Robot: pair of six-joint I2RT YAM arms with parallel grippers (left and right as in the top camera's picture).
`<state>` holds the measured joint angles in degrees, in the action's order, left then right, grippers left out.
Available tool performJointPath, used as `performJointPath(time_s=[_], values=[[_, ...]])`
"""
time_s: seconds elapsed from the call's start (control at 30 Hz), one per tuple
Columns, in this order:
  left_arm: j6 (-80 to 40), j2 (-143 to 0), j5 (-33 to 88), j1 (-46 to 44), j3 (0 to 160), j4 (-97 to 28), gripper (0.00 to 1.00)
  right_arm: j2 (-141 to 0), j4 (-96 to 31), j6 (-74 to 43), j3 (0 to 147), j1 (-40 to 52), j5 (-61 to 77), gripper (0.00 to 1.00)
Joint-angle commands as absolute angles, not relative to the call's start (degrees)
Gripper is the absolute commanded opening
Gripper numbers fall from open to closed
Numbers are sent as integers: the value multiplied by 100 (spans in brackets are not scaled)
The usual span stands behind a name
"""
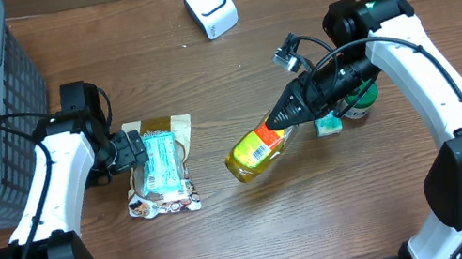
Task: Scan the item barcode
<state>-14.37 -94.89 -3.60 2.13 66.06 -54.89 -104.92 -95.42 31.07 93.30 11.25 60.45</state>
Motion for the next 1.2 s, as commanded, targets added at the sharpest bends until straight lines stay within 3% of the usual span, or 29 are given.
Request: performJointPath(time_s=[0.0, 0.97, 1.17], values=[[-1372, -9513, -314, 189, 6692, -5500, 100, -10226, -9524, 3181, 9299, 1118, 6423, 28], [-1372, -9513, -314, 189, 6692, -5498, 99, -10226, -9524, 3181, 9299, 1118, 6807, 28], [-1372, -9513, -314, 189, 6692, -5500, 100, -10228, -9306, 3111, 9299, 1120, 6530, 15]])
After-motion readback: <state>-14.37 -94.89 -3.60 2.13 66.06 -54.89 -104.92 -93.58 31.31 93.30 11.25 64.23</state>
